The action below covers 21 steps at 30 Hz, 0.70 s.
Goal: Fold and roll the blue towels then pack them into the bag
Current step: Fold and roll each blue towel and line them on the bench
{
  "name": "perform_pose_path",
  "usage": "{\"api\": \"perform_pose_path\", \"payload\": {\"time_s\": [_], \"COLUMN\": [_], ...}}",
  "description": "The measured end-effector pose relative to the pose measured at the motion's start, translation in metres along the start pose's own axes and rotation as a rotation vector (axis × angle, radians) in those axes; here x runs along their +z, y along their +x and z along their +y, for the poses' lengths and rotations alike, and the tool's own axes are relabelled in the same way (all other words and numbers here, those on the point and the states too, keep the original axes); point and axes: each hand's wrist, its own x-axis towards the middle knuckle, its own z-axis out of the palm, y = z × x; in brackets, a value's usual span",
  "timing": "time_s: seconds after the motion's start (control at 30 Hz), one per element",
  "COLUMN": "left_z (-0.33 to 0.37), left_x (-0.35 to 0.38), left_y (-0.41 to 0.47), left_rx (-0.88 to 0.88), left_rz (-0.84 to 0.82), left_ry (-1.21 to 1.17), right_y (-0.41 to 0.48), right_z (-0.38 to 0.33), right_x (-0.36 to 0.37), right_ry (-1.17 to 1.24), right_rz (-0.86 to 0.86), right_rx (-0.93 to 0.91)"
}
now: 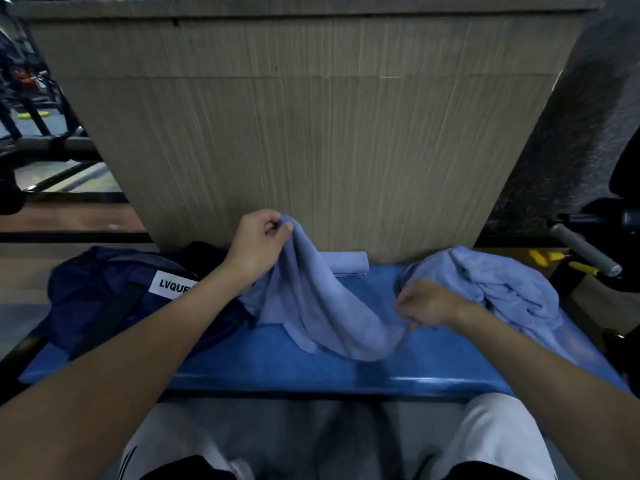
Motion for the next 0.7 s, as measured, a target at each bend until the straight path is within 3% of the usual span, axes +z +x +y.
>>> {"api": "perform_pose_path", "payload": {"time_s": [0.37, 0.53, 0.7], "left_z": [-0.035, -0.044, -0.049], "left_x": [0.0, -0.01, -0.017], "left_y": [-0.008, -0.005, -0.002], "left_rx": [0.044, 0.079, 0.109], "left_rz": [-0.206, -0.208, -0.207], "left_ry": [0.102, 0.11, 0.121], "right_y": [0.055, 0.071, 0.076], "right_z": [-0.007, -0.012, -0.013], "right_x": [0.082, 0.114, 0.124], "right_ry": [0.236, 0.188, 0.214], "right_rz": [0.099, 0.003, 0.043], "right_rx": [0.008, 0.062, 0.046]}}
